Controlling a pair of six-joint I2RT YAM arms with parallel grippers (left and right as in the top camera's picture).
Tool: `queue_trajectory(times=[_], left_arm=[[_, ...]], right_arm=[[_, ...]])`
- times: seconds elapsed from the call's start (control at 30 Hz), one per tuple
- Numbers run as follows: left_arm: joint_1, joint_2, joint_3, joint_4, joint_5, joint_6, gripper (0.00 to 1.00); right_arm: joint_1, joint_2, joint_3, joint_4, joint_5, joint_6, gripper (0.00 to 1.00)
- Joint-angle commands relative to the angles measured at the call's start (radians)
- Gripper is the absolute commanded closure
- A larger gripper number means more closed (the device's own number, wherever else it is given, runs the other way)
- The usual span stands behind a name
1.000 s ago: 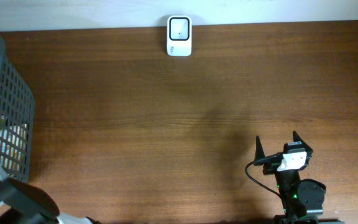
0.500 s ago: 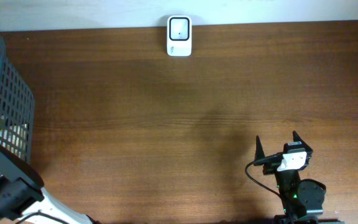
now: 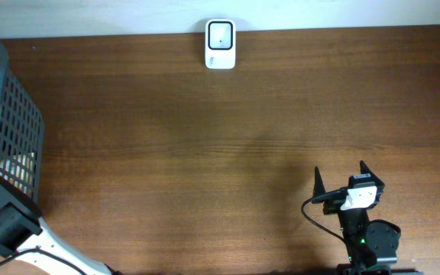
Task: Scan the item barcode
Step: 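Reach the left gripper into the grey basket and grasp a yellow-green snack pack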
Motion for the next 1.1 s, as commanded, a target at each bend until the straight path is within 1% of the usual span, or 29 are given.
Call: queue_trajectory(times=[0.0, 0.07, 0.13, 0.2, 0.3, 0.37, 0.4, 0.43, 0.47, 0.5, 0.6, 0.63, 0.67, 0.7, 0.73, 0.8, 0.83, 0.87, 0.9, 0.93, 0.97, 1.0, 1.03, 1.07], left_arm=[[0.016, 0.029, -0.01, 0.004, 0.01, 0.012, 0.09], [0.021, 0.029, -0.013, 0.004, 0.01, 0.012, 0.11], [0.025, 0.029, -0.03, 0.01, 0.01, 0.012, 0.17], [0.026, 0.029, -0.063, 0.04, 0.01, 0.012, 0.31], [0.026, 0.029, -0.077, 0.064, 0.01, 0.012, 0.61], [0.026, 0.029, -0.076, 0.093, 0.01, 0.012, 0.77], [0.026, 0.029, -0.074, 0.106, 0.009, 0.012, 0.83], [0.026, 0.029, -0.068, 0.11, 0.009, 0.012, 0.85], [0.026, 0.029, -0.048, 0.11, 0.006, 0.011, 0.94], [0.026, 0.029, -0.029, 0.11, 0.006, -0.01, 1.0], [0.026, 0.027, 0.05, 0.08, 0.006, -0.127, 1.0], [0.026, 0.025, 0.085, 0.052, 0.007, -0.155, 1.0], [0.026, 0.018, 0.156, -0.019, 0.006, -0.196, 1.0], [0.026, 0.013, 0.214, -0.082, 0.006, -0.232, 1.0], [0.026, 0.008, 0.269, -0.153, 0.006, -0.274, 0.91], [0.026, -0.002, 0.37, -0.293, 0.007, -0.334, 0.49], [0.026, -0.007, 0.408, -0.357, 0.008, -0.335, 0.35], [0.026, -0.012, 0.431, -0.406, 0.008, -0.334, 0.23], [0.026, -0.014, 0.44, -0.431, 0.009, -0.334, 0.19], [0.026, -0.014, 0.441, -0.452, 0.01, -0.333, 0.18], [0.026, -0.013, 0.439, -0.454, 0.015, -0.315, 0.13], [0.026, -0.007, 0.439, -0.454, 0.049, -0.235, 0.13], [0.027, 0.001, 0.439, -0.451, 0.151, -0.07, 0.09], [0.028, 0.006, 0.439, -0.452, 0.196, 0.015, 0.08]], right_arm=[[-0.002, -0.004, -0.007, -0.001, -0.005, 0.004, 0.01], [-0.002, -0.004, -0.007, -0.001, -0.005, 0.003, 0.01], [-0.002, -0.004, -0.007, -0.001, -0.005, 0.003, 0.01], [-0.002, -0.004, -0.007, -0.001, -0.005, 0.003, 0.01], [-0.002, -0.004, -0.007, -0.001, -0.005, 0.004, 0.01], [-0.002, -0.004, -0.007, -0.001, -0.005, 0.004, 0.01], [-0.002, -0.004, -0.007, -0.001, -0.005, 0.003, 0.01], [-0.002, -0.004, -0.007, -0.001, -0.005, 0.003, 0.01], [-0.002, -0.004, -0.007, -0.001, -0.005, 0.003, 0.01], [-0.002, -0.004, -0.007, -0.001, -0.005, 0.003, 0.01], [-0.002, -0.004, -0.007, -0.001, -0.005, 0.003, 0.01], [-0.002, -0.004, -0.007, -0.001, -0.005, 0.004, 0.01], [-0.002, -0.004, -0.007, -0.001, -0.005, 0.004, 0.01], [-0.002, -0.004, -0.007, -0.001, -0.005, 0.004, 0.01], [-0.002, -0.004, -0.007, -0.001, -0.005, 0.004, 0.01], [-0.002, -0.004, -0.007, -0.001, -0.005, 0.004, 0.01], [-0.002, -0.004, -0.007, -0.001, -0.005, 0.003, 0.01], [-0.002, -0.004, -0.007, -0.001, -0.005, 0.004, 0.01], [-0.002, -0.004, -0.007, -0.001, -0.005, 0.004, 0.01], [-0.002, -0.004, -0.007, -0.001, -0.005, 0.003, 0.01], [-0.002, -0.004, -0.007, -0.001, -0.005, 0.004, 0.01], [-0.002, -0.004, -0.007, -0.001, -0.005, 0.004, 0.01], [-0.002, -0.004, -0.007, -0.001, -0.005, 0.003, 0.01], [-0.002, -0.004, -0.007, -0.001, -0.005, 0.003, 0.01]])
